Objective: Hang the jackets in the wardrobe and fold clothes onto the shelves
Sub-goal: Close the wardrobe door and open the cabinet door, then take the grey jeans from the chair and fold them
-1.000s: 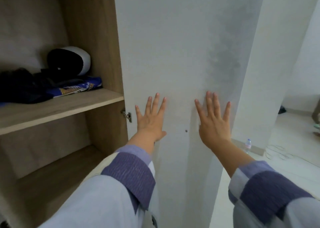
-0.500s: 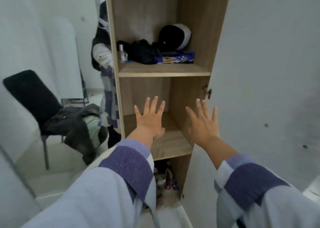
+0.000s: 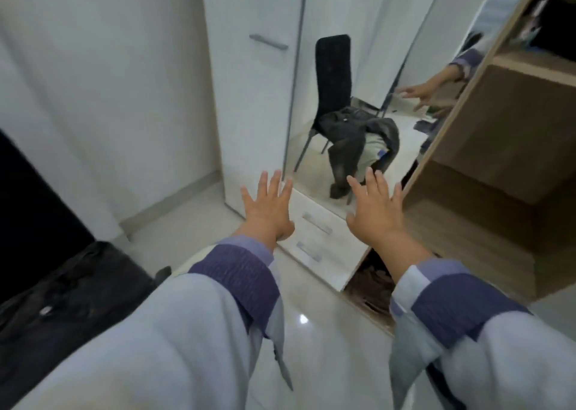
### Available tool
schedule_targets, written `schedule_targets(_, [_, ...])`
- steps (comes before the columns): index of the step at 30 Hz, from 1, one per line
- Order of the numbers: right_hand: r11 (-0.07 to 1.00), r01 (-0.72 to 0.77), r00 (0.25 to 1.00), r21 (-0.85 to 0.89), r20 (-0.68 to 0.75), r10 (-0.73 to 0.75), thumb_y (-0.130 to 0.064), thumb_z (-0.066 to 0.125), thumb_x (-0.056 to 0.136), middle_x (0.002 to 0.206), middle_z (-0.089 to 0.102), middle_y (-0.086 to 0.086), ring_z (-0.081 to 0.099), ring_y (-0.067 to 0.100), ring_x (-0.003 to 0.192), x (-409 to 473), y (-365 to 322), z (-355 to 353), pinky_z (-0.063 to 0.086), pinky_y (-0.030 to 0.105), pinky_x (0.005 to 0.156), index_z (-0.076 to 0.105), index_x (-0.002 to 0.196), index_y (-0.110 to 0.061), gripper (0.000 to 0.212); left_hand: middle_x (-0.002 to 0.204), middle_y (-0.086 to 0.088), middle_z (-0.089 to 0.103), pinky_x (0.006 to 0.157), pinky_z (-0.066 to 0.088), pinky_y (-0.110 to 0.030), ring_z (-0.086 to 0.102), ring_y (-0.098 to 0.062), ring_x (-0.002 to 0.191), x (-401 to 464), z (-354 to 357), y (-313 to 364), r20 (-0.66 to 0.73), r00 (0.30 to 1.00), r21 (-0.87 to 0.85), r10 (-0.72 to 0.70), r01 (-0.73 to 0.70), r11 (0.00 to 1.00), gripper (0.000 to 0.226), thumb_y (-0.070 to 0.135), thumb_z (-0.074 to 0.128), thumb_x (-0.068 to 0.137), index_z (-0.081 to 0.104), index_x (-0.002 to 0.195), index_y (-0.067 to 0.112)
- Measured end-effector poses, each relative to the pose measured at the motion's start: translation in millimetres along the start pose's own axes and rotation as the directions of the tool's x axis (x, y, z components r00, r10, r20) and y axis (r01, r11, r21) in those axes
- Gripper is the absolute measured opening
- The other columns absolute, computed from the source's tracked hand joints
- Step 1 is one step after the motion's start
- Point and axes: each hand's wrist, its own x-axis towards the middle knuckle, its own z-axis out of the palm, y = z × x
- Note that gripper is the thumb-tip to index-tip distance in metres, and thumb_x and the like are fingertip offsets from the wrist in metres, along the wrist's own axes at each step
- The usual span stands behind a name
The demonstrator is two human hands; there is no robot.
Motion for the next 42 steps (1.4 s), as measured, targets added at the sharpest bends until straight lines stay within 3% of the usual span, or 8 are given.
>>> schedule_targets(5, [0.963, 0.267, 0.964, -0.022, 0.002, -0.267, -0.038, 0.048, 0.092, 0.160, 0.000, 0.011, -0.003, 0.027, 0.148, 10, -121, 13, 0.003, 0.056, 0.117, 0.011, 0.151, -0.026, 0.070, 0.157, -0.002, -0.026, 0.111, -0.003, -0.066, -0.022, -0.027, 0.145, -50, 21, -114, 0.043, 0.959, -0.051, -0.280, 0.282, 0.958, 0.091, 0.038, 0.052, 0.090, -0.015, 0.151, 0.025])
schedule_targets(12, [0.829, 0.558, 0.829, -0.007, 0.045, -0.558, -0.038, 0.045, 0.094, 0.161, -0.005, 0.011, -0.004, 0.026, 0.148, 10, -293, 22, 0.003, 0.054, 0.117, 0.008, 0.152, -0.025, 0.070, 0.158, -0.004, -0.022, 0.113, -0.002, -0.064, -0.022, -0.028, 0.144, -119, 49, -258, 0.120, 0.826, -0.127, -0.551, 0.563, 0.817, 0.092, 0.037, 0.053, 0.091, -0.015, 0.150, 0.025])
schedule_targets(18, [0.702, 0.712, 0.699, -0.018, 0.113, -0.706, -0.039, 0.042, 0.095, 0.161, -0.006, 0.010, -0.006, 0.028, 0.148, 4, -429, 45, 0.002, 0.054, 0.117, 0.005, 0.152, -0.026, 0.069, 0.157, -0.003, -0.025, 0.115, -0.002, -0.061, -0.023, -0.029, 0.144, -162, 84, -371, 0.193, 0.737, -0.177, -0.647, 0.675, 0.716, 0.095, 0.041, 0.057, 0.090, -0.014, 0.151, 0.025])
schedule_targets(27, [0.541, 0.839, 0.513, 0.057, 0.246, -0.822, -0.035, 0.051, 0.092, 0.161, -0.001, 0.009, -0.004, 0.027, 0.148, 1, -585, 142, 0.003, 0.052, 0.117, 0.011, 0.152, -0.026, 0.072, 0.158, -0.003, -0.021, 0.114, 0.001, -0.059, -0.019, -0.029, 0.145, -185, 196, -502, 0.363, 0.616, -0.185, -0.699, 0.783, 0.594, 0.105, 0.051, 0.063, 0.083, -0.013, 0.151, 0.025])
schedule_targets(33, [0.552, 0.828, 0.512, 0.101, 0.266, -0.817, -0.019, 0.059, 0.086, 0.159, 0.012, 0.005, 0.005, 0.026, 0.148, 35, -650, 214, 0.006, 0.054, 0.118, 0.014, 0.151, -0.027, 0.079, 0.160, -0.007, -0.009, 0.117, 0.007, -0.054, -0.008, -0.027, 0.148, -187, 282, -550, 0.314, 0.637, -0.093, -0.703, 0.758, 0.646, 0.113, 0.048, 0.069, 0.080, -0.017, 0.150, 0.022])
schedule_targets(36, [0.514, 0.854, 0.480, 0.079, 0.262, -0.837, -0.011, 0.060, 0.082, 0.153, 0.027, 0.002, 0.020, 0.027, 0.143, 40, -664, 248, 0.010, 0.051, 0.117, 0.013, 0.151, -0.029, 0.085, 0.159, -0.010, 0.002, 0.117, 0.008, -0.055, -0.001, -0.028, 0.148, -186, 314, -562, 0.327, 0.614, -0.034, -0.719, 0.768, 0.640, 0.120, 0.050, 0.071, 0.076, -0.020, 0.149, 0.019])
schedule_targets(40, [0.501, 0.865, 0.491, -0.004, 0.211, -0.845, -0.012, 0.065, 0.078, 0.145, 0.033, 0.008, 0.033, 0.034, 0.130, 41, -669, 278, 0.025, 0.047, 0.110, 0.020, 0.148, -0.030, 0.084, 0.149, -0.012, 0.023, 0.116, 0.014, -0.052, 0.024, -0.030, 0.140, -180, 337, -568, 0.271, 0.652, 0.026, -0.708, 0.731, 0.682, 0.120, 0.050, 0.072, 0.075, -0.016, 0.150, 0.017])
schedule_targets(42, [0.538, 0.838, 0.544, -0.087, 0.175, -0.820, -0.012, 0.065, 0.075, 0.142, 0.030, 0.013, 0.031, 0.039, 0.126, 43, -665, 283, 0.026, 0.050, 0.108, 0.024, 0.145, -0.030, 0.083, 0.143, -0.011, 0.034, 0.111, 0.025, -0.047, 0.035, -0.030, 0.132, -181, 338, -571, 0.241, 0.663, 0.017, -0.709, 0.727, 0.686, 0.118, 0.051, 0.073, 0.074, -0.011, 0.151, 0.018])
